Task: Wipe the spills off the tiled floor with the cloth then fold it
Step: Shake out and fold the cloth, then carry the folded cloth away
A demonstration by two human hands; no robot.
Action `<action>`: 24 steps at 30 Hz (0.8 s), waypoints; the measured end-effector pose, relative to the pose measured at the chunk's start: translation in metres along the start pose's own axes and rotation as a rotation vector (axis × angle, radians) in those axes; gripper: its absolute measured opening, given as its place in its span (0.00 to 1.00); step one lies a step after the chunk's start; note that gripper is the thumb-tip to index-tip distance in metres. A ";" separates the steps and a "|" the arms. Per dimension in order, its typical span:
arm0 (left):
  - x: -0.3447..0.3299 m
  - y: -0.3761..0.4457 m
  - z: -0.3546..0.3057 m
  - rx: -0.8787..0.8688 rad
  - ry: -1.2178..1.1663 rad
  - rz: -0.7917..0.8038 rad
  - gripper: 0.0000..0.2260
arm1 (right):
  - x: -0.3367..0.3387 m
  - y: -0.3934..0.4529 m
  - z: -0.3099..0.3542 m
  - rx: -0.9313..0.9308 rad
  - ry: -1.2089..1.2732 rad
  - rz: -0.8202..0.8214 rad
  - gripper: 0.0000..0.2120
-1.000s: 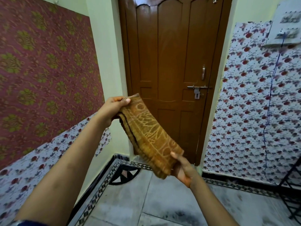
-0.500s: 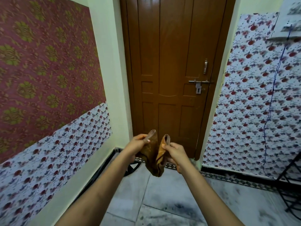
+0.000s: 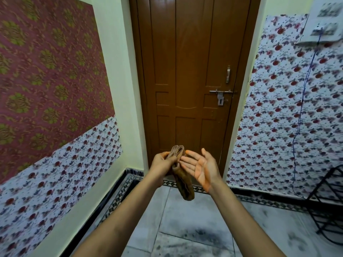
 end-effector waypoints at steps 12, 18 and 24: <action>0.018 0.006 0.020 0.308 -0.366 0.114 0.10 | 0.033 0.010 -0.037 -0.220 -0.152 -0.136 0.19; 0.031 0.007 0.060 0.308 0.069 0.185 0.42 | 0.041 0.014 -0.048 -0.143 -0.370 -0.231 0.11; 0.031 0.013 0.077 0.411 -0.066 0.099 0.07 | 0.058 0.013 -0.061 -0.165 -0.302 -0.257 0.10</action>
Point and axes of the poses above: each hand's wrist, its own y-axis towards the middle knuckle, its own x-axis out of the back of the hand, z = x × y, the point moved 2 cm from there along y, towards the middle knuckle, and after that the axes turned 4 degrees about -z, right-handed, at the moved point
